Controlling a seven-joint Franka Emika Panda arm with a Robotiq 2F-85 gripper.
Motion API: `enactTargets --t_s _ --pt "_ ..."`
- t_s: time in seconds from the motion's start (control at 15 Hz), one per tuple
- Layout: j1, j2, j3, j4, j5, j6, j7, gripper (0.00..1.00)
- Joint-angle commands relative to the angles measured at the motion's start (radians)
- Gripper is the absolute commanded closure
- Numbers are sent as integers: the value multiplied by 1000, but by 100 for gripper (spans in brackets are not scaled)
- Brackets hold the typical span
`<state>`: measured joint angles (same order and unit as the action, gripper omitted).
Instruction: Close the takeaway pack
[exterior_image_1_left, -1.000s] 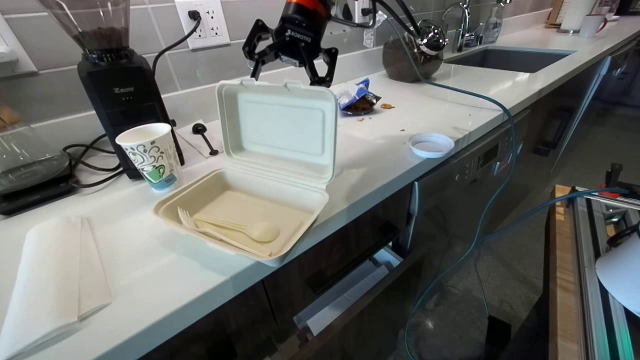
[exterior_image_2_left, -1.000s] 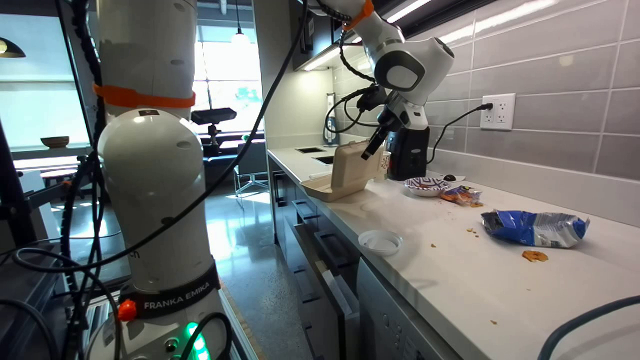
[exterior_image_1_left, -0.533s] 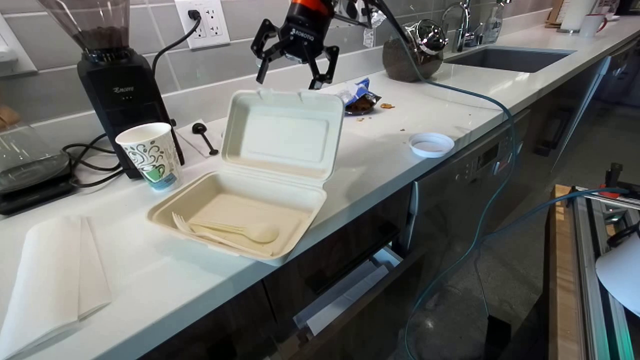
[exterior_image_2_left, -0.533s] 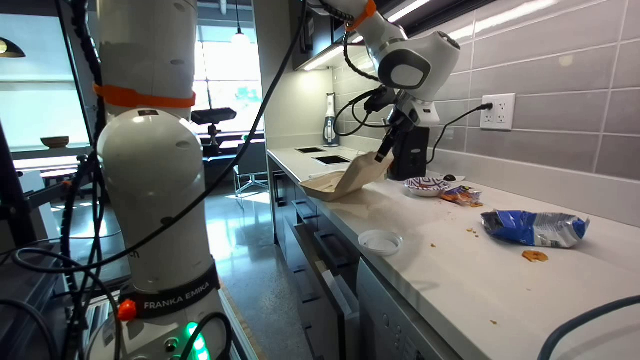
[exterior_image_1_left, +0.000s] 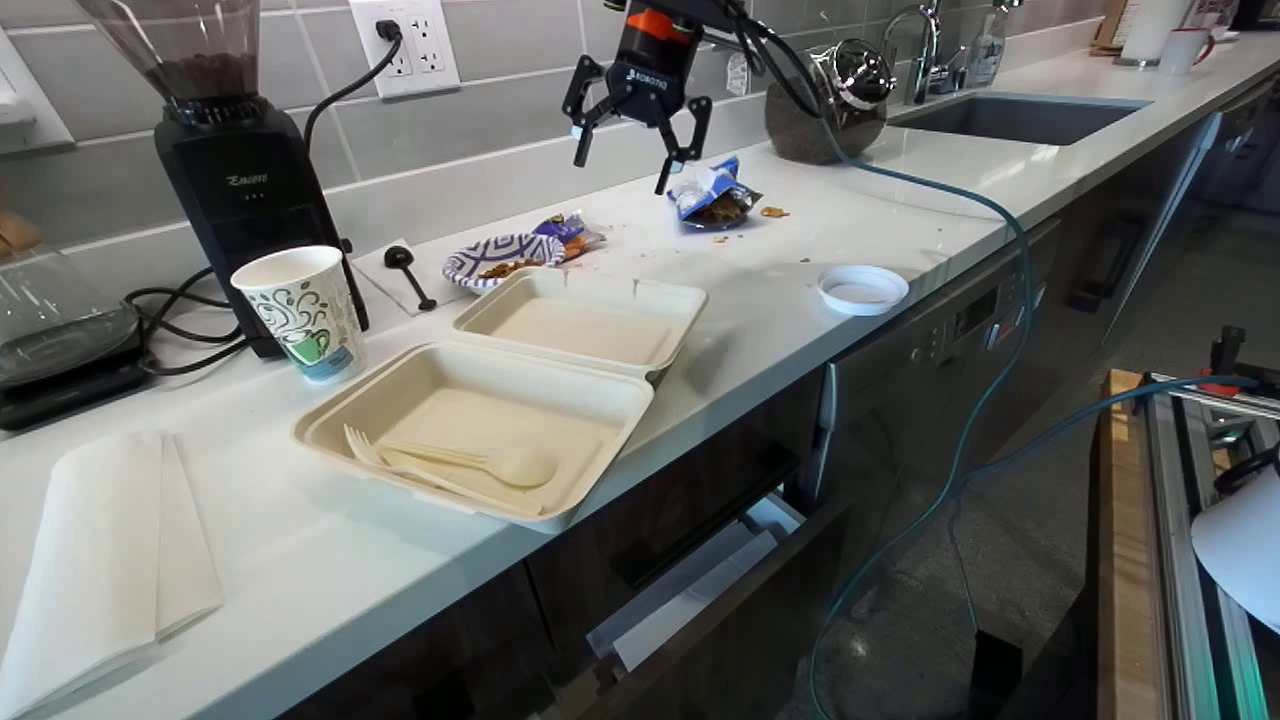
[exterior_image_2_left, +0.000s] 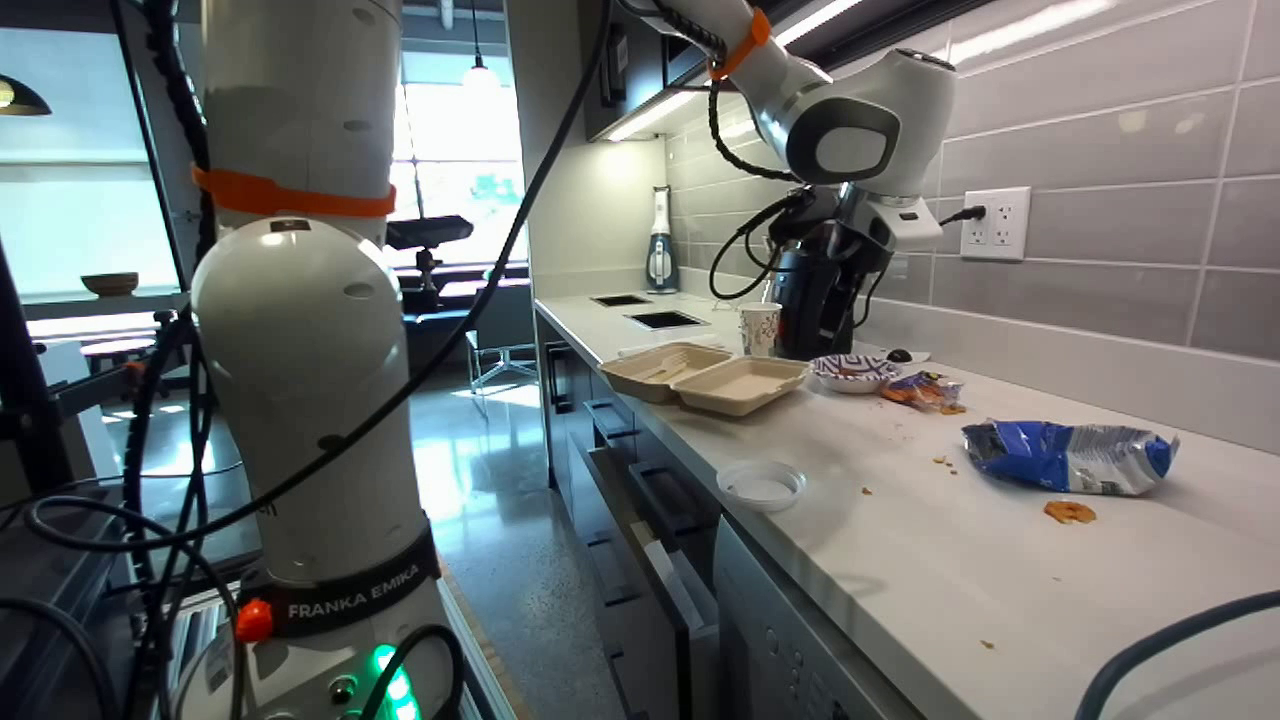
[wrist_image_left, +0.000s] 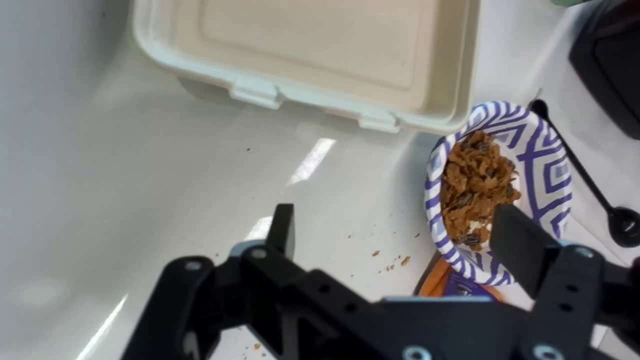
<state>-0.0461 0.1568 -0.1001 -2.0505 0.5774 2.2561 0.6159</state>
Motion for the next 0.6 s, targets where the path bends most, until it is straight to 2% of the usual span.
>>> enactTargets --t_s 0.0,0.2,0.53 --pt "-5 -49 -4 -89 -140 -9 -41 0" --pt "-14 -102 1 -176 -192 7 -195 0" --pt "-3 -169 19 -288 -291 59 -375 0"
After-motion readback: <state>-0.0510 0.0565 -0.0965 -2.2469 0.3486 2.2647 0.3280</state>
